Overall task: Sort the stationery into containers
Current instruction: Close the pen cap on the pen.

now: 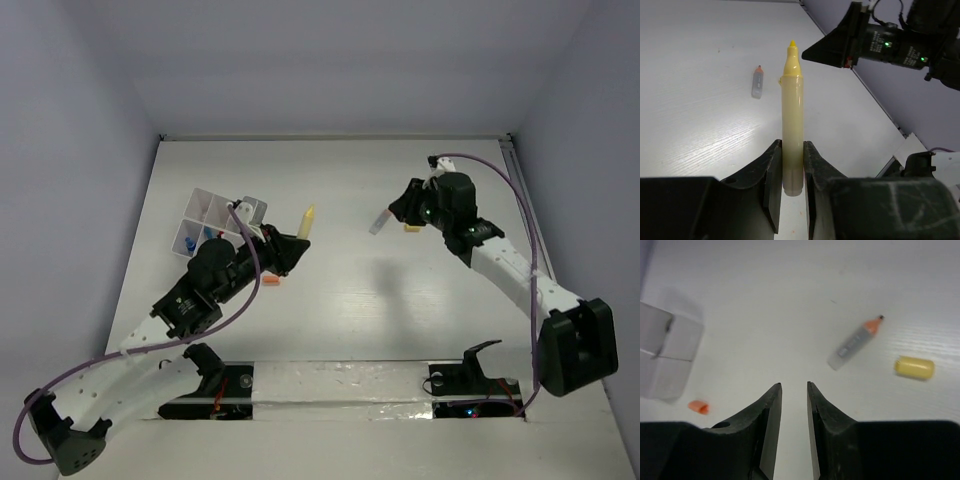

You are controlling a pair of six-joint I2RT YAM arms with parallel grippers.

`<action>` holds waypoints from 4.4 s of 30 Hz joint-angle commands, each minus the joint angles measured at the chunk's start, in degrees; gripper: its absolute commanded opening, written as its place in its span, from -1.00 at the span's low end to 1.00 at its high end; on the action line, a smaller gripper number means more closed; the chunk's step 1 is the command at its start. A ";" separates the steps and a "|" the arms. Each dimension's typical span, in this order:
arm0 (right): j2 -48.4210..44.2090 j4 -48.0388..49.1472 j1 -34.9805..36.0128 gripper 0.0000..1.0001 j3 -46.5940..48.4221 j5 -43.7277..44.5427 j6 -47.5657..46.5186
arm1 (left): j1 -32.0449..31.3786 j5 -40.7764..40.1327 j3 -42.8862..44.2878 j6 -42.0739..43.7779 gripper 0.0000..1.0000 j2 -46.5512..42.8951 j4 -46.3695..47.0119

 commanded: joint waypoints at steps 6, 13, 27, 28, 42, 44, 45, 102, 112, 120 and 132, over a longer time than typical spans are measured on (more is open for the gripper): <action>15.17 -17.99 -3.27 -0.12 8.96 19.62 -7.55 | -0.03 4.46 6.01 5.67 -1.00 -3.11 -2.72; 17.72 -10.53 -4.32 0.57 4.65 13.90 -0.79 | -0.03 2.44 5.50 9.37 -1.00 -6.63 -4.04; 27.30 -5.42 -8.02 0.51 8.95 7.76 3.26 | -0.03 -0.90 4.18 12.54 -1.00 -9.18 -7.55; 28.09 -6.12 -8.02 0.48 9.65 7.91 2.91 | -0.03 -0.90 4.09 12.63 -1.00 -9.53 -7.64; 36.27 -12.09 -8.02 0.30 19.59 8.88 -1.57 | -0.03 -0.90 4.09 12.45 -1.00 -10.23 -7.38; 36.45 -13.24 -8.02 0.25 20.38 10.54 -2.62 | -0.03 -0.90 4.00 12.45 -1.00 -10.67 -7.38; 36.45 -13.59 -8.02 0.24 20.56 11.25 -3.15 | -0.03 -0.90 4.00 12.54 -1.00 -10.68 -7.38; 4.54 30.09 21.95 -0.90 5.88 10.99 16.53 | -0.20 -5.47 -11.65 -3.47 -1.00 0.92 21.71; 7.53 27.63 24.15 -0.87 10.18 15.38 14.34 | -0.73 -7.06 -10.41 -0.56 -1.00 1.98 20.22; 10.08 26.13 25.73 -0.85 13.17 16.18 13.19 | -1.26 -6.79 -9.62 0.23 -1.00 3.65 20.13; 11.93 24.55 27.84 -0.84 14.23 16.71 12.31 | -1.26 -8.90 -9.80 1.02 -1.00 2.68 20.31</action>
